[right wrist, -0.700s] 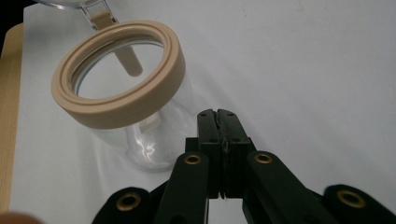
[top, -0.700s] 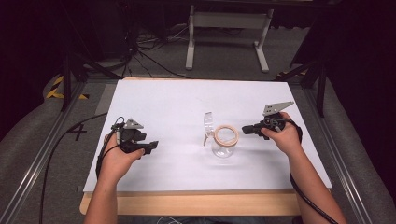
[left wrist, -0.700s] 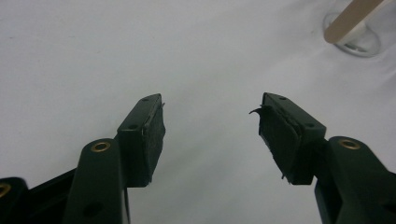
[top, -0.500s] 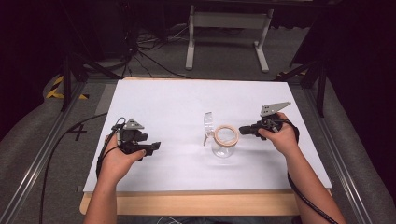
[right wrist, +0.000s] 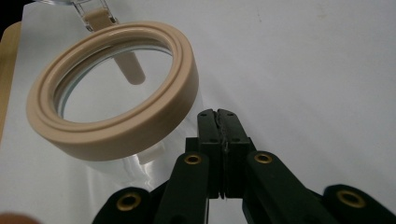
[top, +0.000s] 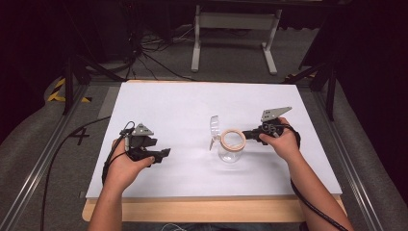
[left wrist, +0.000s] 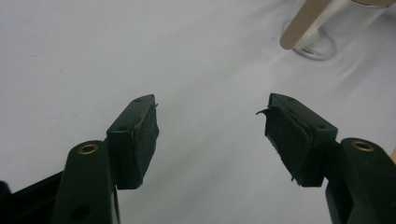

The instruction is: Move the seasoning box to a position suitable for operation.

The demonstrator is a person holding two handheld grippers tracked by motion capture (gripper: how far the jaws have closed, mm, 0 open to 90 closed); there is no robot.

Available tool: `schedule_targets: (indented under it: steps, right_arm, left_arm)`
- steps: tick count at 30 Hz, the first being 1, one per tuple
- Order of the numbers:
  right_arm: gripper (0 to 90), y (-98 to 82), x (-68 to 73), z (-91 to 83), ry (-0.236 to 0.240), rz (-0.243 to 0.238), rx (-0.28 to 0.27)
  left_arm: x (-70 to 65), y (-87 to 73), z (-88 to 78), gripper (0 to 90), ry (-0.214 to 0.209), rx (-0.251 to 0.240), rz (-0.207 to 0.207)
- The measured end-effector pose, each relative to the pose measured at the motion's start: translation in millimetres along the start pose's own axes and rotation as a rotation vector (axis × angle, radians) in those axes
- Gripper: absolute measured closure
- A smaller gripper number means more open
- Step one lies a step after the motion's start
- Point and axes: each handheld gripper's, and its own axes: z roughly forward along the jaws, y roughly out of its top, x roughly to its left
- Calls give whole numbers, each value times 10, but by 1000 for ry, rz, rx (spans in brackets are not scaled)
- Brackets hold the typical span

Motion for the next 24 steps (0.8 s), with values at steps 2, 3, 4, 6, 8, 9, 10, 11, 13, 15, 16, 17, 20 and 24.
schedule_targets:
  steps: [2,3,4,6,8,9,10,11,13,15,16,17,20,24]
  right_arm:
    - [900,-20,-22,50,12,8,-2]
    - [900,-37,-33,84,17,16,2]
    - [900,-49,-39,118,23,16,5]
    - [900,-54,-42,154,20,12,14]
    - [900,-58,-57,171,25,13,12]
    - [900,-63,-66,173,33,18,10]
    - [900,-68,-72,175,38,22,8]
    - [900,-75,-74,179,43,29,7]
    - [900,-87,-77,187,49,36,9]
    - [900,-93,-69,189,48,34,22]
    - [900,-96,-65,190,50,35,24]
    - [900,-101,-61,189,53,35,26]
    - [900,-115,-49,182,62,36,32]
    - [900,-133,-6,158,73,32,47]
  left_arm:
    - [-10,-1,3,352,0,5,12]
    - [-14,-3,3,351,-4,9,11]
    - [-13,-4,2,351,-5,10,11]
    - [-14,-8,1,349,-1,10,4]
    - [-7,-13,3,349,-2,11,7]
    - [-3,-14,4,348,-3,13,11]
    - [0,-14,5,348,-2,14,14]
    - [1,-14,6,348,1,12,12]
    - [2,-11,13,348,2,6,13]
    - [-7,-9,17,348,-4,16,5]
    - [-9,-6,22,348,-5,17,7]
    - [-12,-3,29,348,-8,18,6]
    - [-13,15,48,349,-14,21,11]
    - [-11,49,88,349,-20,21,21]
